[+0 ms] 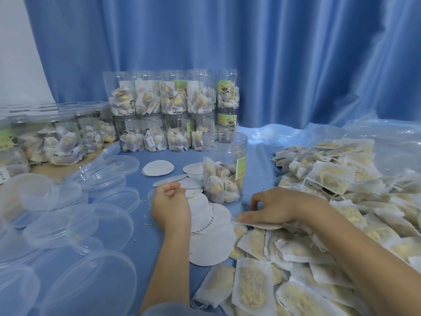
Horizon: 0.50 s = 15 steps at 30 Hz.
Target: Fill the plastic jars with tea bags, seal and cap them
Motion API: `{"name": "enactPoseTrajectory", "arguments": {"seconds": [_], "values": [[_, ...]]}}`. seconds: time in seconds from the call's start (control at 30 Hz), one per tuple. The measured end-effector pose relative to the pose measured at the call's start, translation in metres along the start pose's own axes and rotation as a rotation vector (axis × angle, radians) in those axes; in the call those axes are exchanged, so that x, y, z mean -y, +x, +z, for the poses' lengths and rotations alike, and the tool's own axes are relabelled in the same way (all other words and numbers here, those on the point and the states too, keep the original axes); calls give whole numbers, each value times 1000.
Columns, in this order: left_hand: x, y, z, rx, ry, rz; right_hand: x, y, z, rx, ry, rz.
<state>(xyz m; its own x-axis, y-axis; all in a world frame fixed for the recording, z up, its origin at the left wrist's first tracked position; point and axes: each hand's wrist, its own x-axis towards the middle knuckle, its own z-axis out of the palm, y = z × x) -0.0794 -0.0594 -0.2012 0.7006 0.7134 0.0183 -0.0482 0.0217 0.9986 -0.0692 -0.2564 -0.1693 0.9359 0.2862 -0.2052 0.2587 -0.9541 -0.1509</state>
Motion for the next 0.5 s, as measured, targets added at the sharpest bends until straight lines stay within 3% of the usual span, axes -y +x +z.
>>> {"name": "enactPoseTrajectory", "arguments": {"seconds": [0.1, 0.27, 0.5], "values": [[1, 2, 2, -2, 26, -2, 4, -2, 4, 29, 78, -55], [1, 3, 1, -17, -3, -6, 4, 5, 6, -379, 474, -180], [-6, 5, 0, -83, 65, -14, 21, -1, -20, -581, 967, -274]]}}
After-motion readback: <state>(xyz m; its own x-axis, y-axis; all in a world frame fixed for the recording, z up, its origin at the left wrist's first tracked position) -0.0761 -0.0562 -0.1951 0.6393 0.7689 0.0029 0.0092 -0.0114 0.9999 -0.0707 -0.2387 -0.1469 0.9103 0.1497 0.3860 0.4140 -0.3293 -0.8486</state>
